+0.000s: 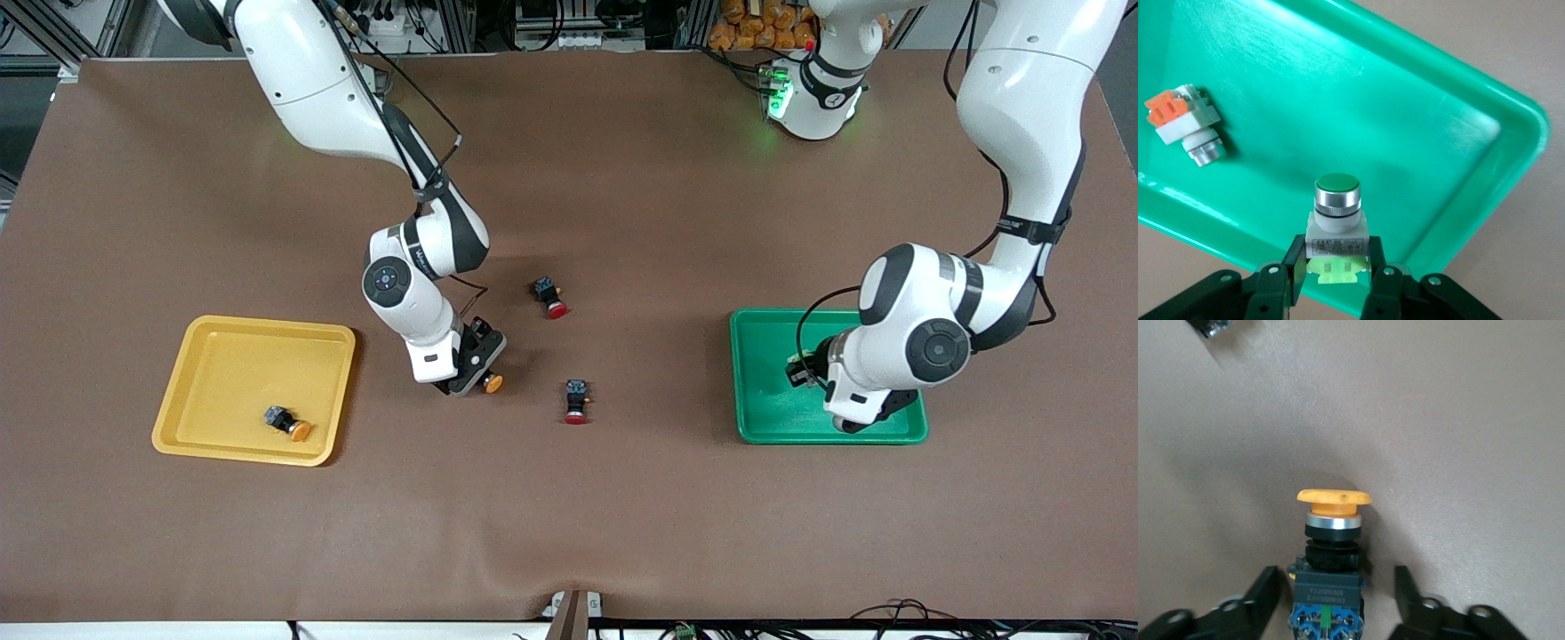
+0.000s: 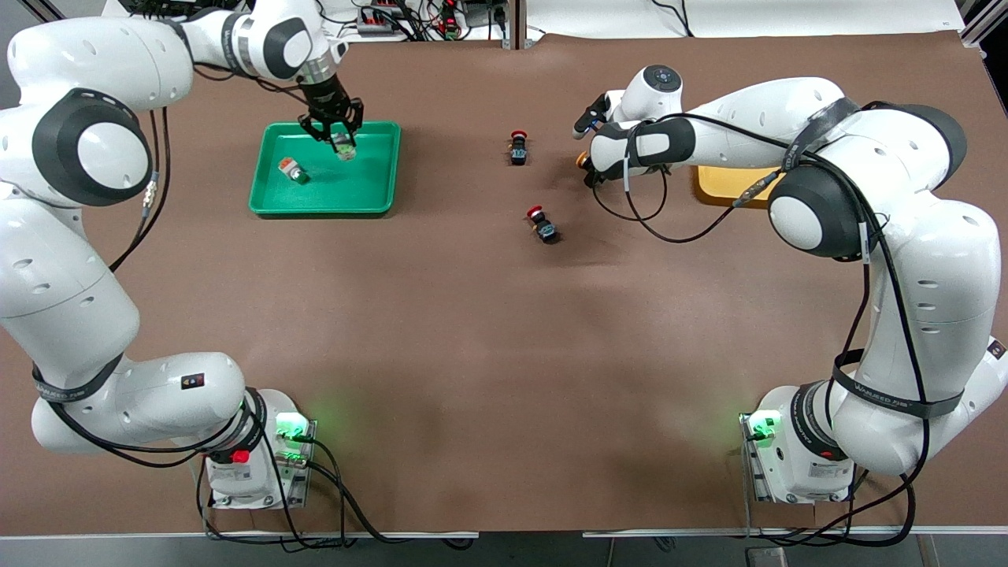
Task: Place green and yellow buttons in trays
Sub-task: 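Place the green button in the green tray while the right gripper carries yellow, then release the second yellow button in the yellow tray with the right gripper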
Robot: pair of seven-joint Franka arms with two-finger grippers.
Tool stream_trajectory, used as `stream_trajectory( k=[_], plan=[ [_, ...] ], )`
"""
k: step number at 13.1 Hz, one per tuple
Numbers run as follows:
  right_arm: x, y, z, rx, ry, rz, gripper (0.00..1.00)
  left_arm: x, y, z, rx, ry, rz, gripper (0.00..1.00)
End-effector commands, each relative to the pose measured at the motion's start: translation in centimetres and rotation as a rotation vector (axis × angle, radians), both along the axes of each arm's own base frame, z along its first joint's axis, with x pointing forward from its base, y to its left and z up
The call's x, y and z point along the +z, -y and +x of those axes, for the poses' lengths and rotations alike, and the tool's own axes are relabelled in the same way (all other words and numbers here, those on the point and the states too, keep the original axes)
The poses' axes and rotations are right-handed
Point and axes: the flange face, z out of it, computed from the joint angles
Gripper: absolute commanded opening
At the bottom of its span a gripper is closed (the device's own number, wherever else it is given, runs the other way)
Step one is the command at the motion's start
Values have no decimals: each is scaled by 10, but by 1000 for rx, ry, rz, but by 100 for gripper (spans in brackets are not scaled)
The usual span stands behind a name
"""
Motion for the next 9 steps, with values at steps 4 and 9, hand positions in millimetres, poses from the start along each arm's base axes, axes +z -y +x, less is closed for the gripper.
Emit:
stream_trajectory(
  k=[4, 9],
  plan=[
    [63, 57, 23, -72, 49, 24, 0, -26, 5, -9, -31, 2, -21, 26],
    [125, 183, 58, -146, 37, -20, 0, 0, -16, -1, 1, 36, -10, 100]
  ],
)
